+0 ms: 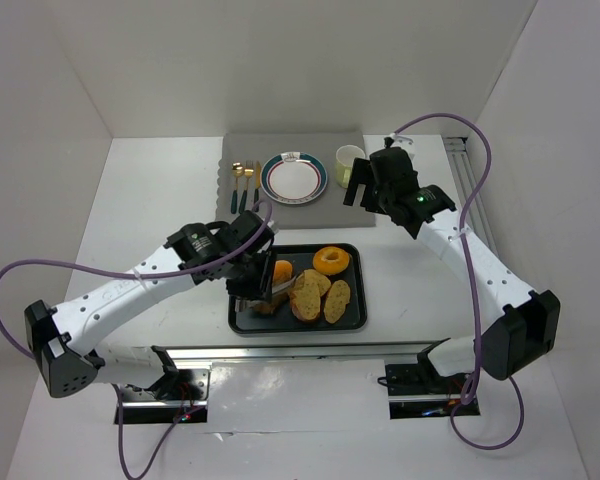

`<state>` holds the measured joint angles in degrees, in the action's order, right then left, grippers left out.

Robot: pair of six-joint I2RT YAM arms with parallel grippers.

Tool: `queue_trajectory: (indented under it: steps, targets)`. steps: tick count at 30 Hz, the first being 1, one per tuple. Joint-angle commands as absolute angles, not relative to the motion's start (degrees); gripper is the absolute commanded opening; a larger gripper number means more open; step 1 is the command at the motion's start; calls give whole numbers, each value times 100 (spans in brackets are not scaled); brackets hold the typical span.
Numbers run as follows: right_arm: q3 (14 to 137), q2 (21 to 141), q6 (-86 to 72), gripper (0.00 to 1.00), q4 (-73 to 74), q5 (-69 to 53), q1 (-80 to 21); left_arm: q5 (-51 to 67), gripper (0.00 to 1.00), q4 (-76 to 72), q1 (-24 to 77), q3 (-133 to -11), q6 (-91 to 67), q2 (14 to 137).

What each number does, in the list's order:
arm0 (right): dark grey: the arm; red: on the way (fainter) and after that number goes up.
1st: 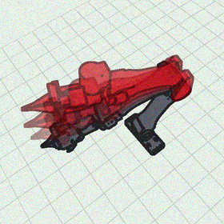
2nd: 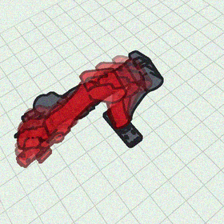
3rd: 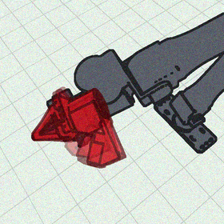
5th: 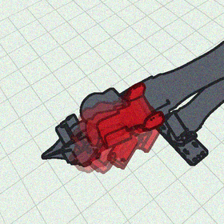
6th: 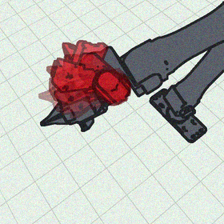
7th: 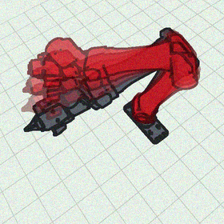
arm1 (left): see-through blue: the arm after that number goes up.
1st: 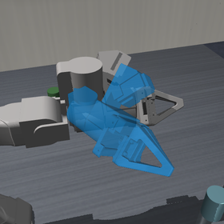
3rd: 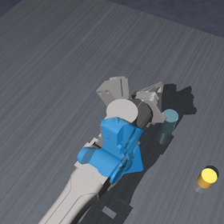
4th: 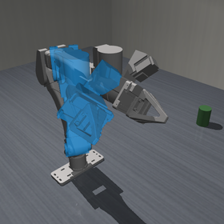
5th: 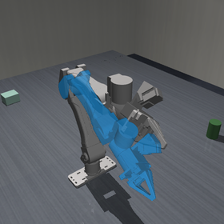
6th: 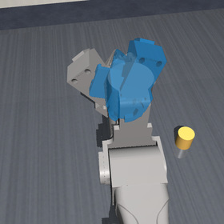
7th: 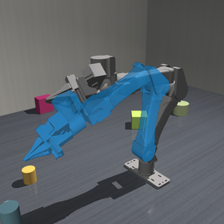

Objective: Place the bread

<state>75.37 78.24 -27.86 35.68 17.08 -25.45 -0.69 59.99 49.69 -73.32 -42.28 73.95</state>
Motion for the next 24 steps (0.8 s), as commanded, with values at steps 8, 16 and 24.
queue_trajectory:
  steps: [8, 16, 24]
  targets:
    - [7383, 7778, -2821, 99, 3533, 1679, -2514, -8, 50, 5950, 4992, -7251, -4324, 7523]
    - [7321, 7778, -2821, 99, 3480, 1626, -2514, 105, 37, 5950, 4992, -7321, -4254, 7726]
    - [7374, 7840, -2821, 99, 3480, 1626, -2514, -174, 0, 6538, 4992, -8340, -4201, 7884]
